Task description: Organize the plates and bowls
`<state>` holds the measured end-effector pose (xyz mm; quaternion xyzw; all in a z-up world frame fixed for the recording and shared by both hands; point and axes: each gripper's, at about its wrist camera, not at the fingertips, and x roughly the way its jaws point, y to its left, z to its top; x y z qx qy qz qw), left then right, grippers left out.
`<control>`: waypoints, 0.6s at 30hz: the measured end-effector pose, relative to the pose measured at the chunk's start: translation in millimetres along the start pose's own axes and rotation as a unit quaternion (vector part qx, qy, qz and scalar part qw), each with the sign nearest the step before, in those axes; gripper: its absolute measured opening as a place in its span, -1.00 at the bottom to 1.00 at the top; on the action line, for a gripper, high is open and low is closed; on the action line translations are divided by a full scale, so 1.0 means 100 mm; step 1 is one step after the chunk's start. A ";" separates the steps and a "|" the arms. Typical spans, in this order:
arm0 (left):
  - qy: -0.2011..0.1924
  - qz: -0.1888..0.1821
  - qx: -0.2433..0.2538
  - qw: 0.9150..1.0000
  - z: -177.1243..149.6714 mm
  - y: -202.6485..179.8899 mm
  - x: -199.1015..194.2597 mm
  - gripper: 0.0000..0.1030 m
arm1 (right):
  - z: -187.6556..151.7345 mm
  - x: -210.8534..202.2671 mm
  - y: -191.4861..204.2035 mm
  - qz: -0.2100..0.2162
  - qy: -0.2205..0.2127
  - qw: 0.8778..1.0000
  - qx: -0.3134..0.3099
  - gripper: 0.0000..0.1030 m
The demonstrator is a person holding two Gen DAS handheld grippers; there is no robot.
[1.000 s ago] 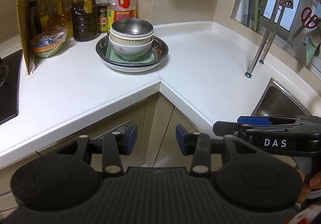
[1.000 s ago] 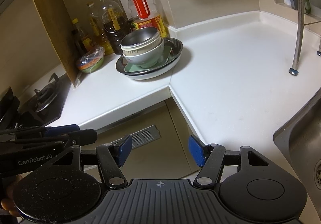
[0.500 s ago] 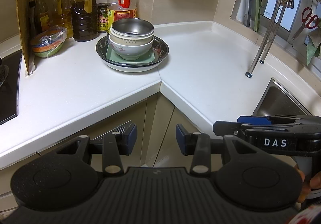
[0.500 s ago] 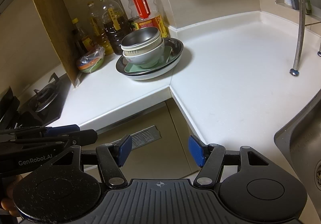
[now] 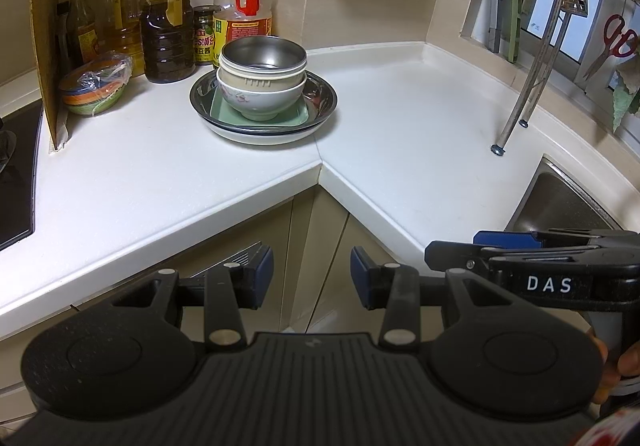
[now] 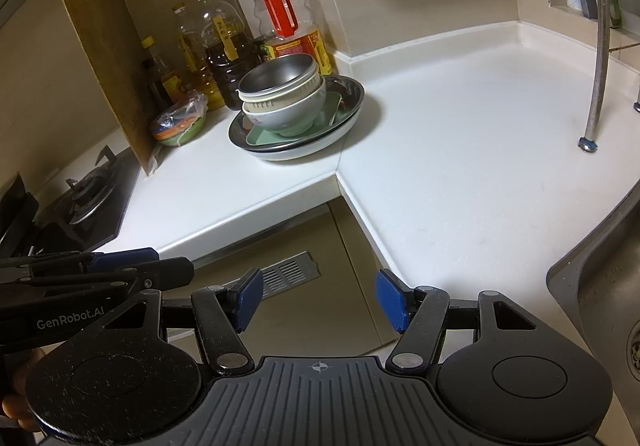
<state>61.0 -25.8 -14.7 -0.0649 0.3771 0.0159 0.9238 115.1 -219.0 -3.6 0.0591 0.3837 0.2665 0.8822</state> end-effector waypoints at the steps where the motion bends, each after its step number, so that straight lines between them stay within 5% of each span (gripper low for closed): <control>1: 0.000 0.000 0.000 1.000 0.00 0.00 0.00 -0.24 | 0.00 0.00 0.00 0.000 0.000 1.000 0.000 0.21; 18: -0.001 0.003 -0.005 1.000 0.08 -0.01 0.10 -0.24 | 0.01 0.01 0.02 -0.001 0.000 1.000 0.002 0.21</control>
